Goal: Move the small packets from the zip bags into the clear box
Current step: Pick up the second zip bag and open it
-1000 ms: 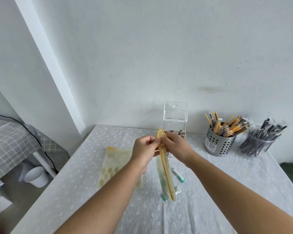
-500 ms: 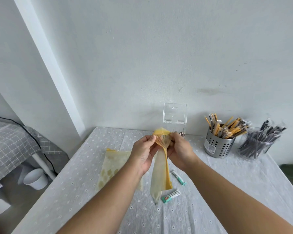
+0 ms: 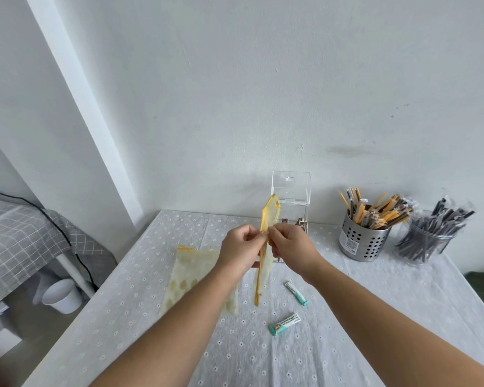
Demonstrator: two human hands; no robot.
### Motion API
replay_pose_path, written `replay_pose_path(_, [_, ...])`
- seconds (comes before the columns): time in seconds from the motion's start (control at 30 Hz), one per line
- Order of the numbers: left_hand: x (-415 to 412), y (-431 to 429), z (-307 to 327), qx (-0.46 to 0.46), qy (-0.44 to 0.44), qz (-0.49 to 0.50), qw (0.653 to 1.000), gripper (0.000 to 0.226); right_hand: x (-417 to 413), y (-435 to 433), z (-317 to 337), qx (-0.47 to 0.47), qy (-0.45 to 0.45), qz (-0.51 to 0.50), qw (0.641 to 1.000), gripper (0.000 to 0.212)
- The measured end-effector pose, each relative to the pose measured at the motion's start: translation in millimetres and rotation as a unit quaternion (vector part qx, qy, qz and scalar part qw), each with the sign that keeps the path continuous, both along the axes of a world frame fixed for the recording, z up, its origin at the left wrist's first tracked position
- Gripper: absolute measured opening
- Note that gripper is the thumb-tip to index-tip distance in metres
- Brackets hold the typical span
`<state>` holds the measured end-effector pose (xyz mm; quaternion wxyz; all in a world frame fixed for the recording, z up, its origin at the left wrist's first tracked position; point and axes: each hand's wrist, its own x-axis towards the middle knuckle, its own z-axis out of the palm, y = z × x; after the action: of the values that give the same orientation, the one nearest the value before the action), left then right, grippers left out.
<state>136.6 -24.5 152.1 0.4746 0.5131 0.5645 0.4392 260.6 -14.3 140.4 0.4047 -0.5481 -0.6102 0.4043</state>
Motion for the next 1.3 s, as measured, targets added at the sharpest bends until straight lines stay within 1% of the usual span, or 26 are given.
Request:
replay_pose_path(0.1, [-2, -1, -3, 0.021, 0.062, -0.006, 0.998, 0.026, 2, 2, 0, -0.014, -0.007, 0.002, 1.000, 0.043])
replay_pose_path(0.2, [-10, 4, -4, 0.037, 0.100, 0.032, 0.994, 0.026, 7, 4, -1, -0.029, -0.038, -0.019, 0.999, 0.040])
replay_pose_path(0.3, [-29, 13, -6, 0.013, 0.069, 0.087, 0.994, 0.024, 21, 6, 1, -0.034, -0.067, -0.055, 0.996, 0.035])
replay_pose_path(0.37, [-39, 15, -8, 0.004, 0.051, 0.098, 0.994, 0.025, 30, 7, 3, -0.036, -0.075, -0.059, 0.995, 0.030])
replay_pose_path(0.43, [-38, 14, -9, 0.005, 0.034, 0.085, 0.996, 0.025, 32, 6, 5, -0.041, -0.078, -0.048, 0.995, 0.030])
replay_pose_path(0.53, [-25, 10, -10, 0.023, 0.037, 0.059, 0.997, 0.027, 21, 3, 3, -0.047, -0.080, -0.037, 0.995, 0.039])
replay_pose_path(0.63, [-14, 8, -10, 0.044, 0.039, 0.045, 0.997, 0.027, 5, -3, 0, -0.081, -0.091, -0.019, 0.992, 0.042])
replay_pose_path(0.7, [-12, 8, -9, 0.049, 0.045, 0.045, 0.997, 0.024, -3, -8, -2, -0.118, -0.056, -0.003, 0.991, 0.041])
replay_pose_path(0.77, [-14, 5, -8, 0.035, 0.042, 0.052, 0.997, 0.022, -7, -11, -3, -0.133, -0.006, 0.006, 0.991, 0.038])
replay_pose_path(0.8, [-15, 3, -7, 0.018, 0.038, 0.050, 0.998, 0.019, -8, -11, -3, -0.132, 0.005, 0.005, 0.991, 0.037])
replay_pose_path(0.93, [-14, -9, -5, -0.075, 0.064, -0.001, 0.995, 0.020, -7, -9, -4, -0.115, 0.007, -0.007, 0.993, 0.043])
replay_pose_path(1.0, [-14, -13, -5, -0.087, 0.079, -0.023, 0.993, 0.022, -6, -9, -6, -0.110, -0.005, -0.004, 0.994, 0.044])
replay_pose_path(1.07, [-15, -14, -5, -0.075, 0.094, -0.021, 0.993, 0.022, -4, -8, -7, -0.097, -0.025, -0.008, 0.995, 0.045])
replay_pose_path(1.2, [-25, -8, -9, -0.037, 0.153, 0.019, 0.987, 0.020, 10, -4, -4, -0.056, -0.120, -0.044, 0.990, 0.043])
replay_pose_path(1.3, [-44, 2, -16, -0.002, 0.218, 0.053, 0.974, 0.024, 32, 1, -5, -0.052, -0.142, -0.070, 0.986, 0.037])
